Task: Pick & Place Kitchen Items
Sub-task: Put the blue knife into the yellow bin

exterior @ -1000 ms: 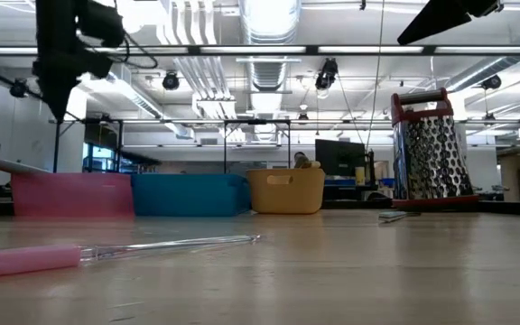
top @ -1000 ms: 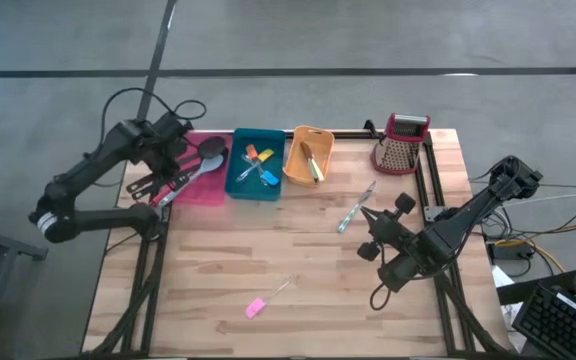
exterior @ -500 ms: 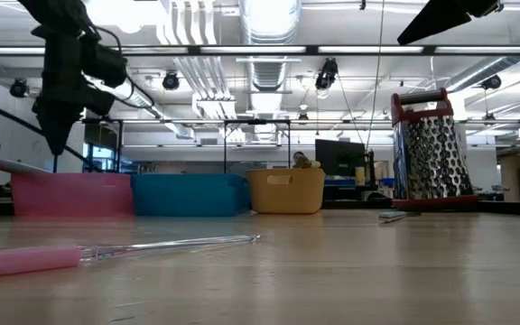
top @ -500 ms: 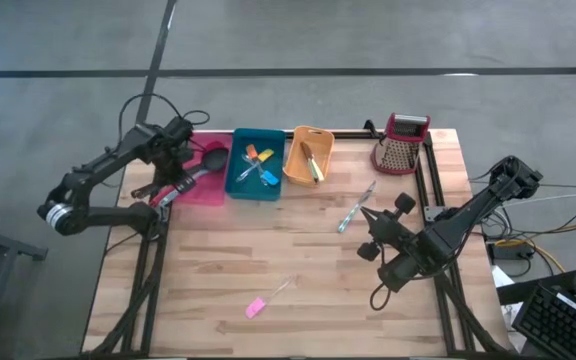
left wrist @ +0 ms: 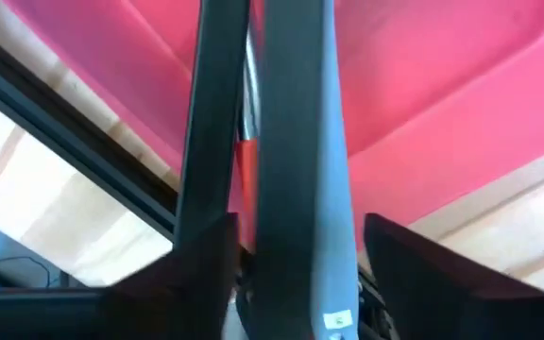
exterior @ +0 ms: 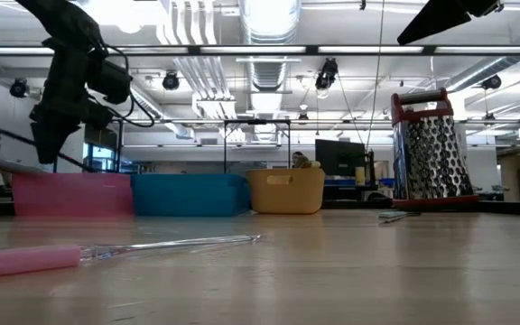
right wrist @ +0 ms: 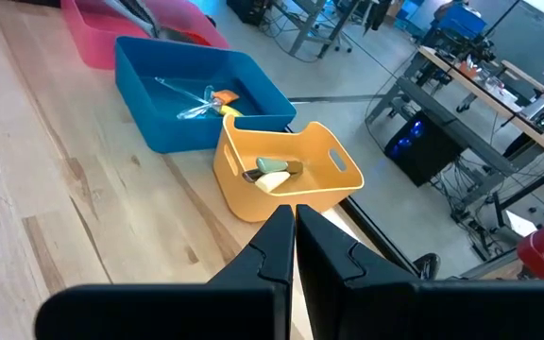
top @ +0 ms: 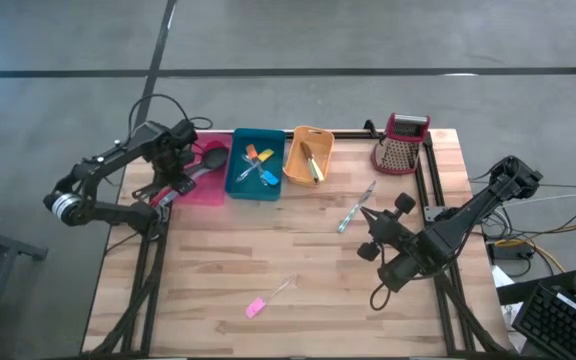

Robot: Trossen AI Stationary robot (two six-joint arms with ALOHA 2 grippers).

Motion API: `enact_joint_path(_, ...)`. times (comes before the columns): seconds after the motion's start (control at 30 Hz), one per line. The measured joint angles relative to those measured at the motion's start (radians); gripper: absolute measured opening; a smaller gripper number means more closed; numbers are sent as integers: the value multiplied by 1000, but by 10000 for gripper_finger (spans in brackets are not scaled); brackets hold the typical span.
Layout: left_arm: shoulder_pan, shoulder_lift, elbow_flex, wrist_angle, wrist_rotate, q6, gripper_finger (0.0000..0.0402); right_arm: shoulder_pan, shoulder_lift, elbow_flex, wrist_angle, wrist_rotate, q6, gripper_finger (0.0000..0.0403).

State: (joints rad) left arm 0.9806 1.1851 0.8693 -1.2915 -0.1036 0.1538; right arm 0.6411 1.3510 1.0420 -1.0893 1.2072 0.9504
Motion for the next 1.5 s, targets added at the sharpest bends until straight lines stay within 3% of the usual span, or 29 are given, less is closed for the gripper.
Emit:
enact_joint_path(0.2, 0, -9, 24, -30, 0, -22, 283, 0, 0, 0, 2, 0, 0, 8)
enact_joint_path(0.43, 0, -20, 101, -47, 3, -25, 286, 0, 0, 0, 3, 0, 0, 8)
enact_joint_path(0.6, -1, -62, 167, -17, 88, -72, 286, 0, 0, 0, 4, 0, 0, 8)
enact_joint_path(0.97, -76, -273, 206, 124, 194, -178, 287, -25, -1, 0, 7, -14, 15, 8)
enact_joint_path(1.2, -192, -463, 160, 395, 205, -321, 287, -193, 6, -1, 7, -232, -236, 25)
enact_joint_path(1.5, -300, -580, -21, 737, 250, -500, 287, -438, 6, -1, 19, -461, -517, 118)
